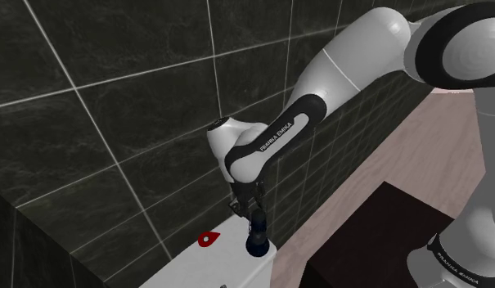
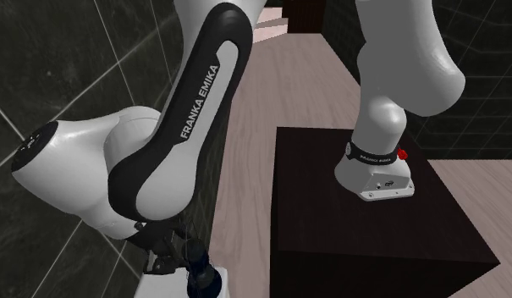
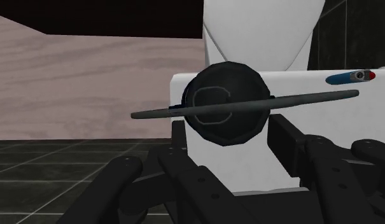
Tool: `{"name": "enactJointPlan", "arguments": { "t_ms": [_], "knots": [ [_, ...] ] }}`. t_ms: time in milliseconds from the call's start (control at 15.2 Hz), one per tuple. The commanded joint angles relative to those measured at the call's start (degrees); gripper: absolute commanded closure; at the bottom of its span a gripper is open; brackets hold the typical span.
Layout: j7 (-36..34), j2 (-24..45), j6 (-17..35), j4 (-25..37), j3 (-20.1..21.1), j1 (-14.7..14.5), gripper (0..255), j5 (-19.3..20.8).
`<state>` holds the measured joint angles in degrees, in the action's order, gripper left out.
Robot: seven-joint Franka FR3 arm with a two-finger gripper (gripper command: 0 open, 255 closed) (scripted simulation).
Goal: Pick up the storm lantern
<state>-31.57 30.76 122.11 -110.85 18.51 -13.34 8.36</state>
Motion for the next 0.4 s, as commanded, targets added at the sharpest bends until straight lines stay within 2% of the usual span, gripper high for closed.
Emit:
{"name": "enactJointPlan", "arguments": {
  "t_ms": [0,330],
  "knots": [
    [0.3,-1.2,-1.2,0.1,0.3,0.2,255,-0.4],
    [0.6,-3.0,-3.0,0.1,0.6,0.5,255,-1.0]
  ]
}}
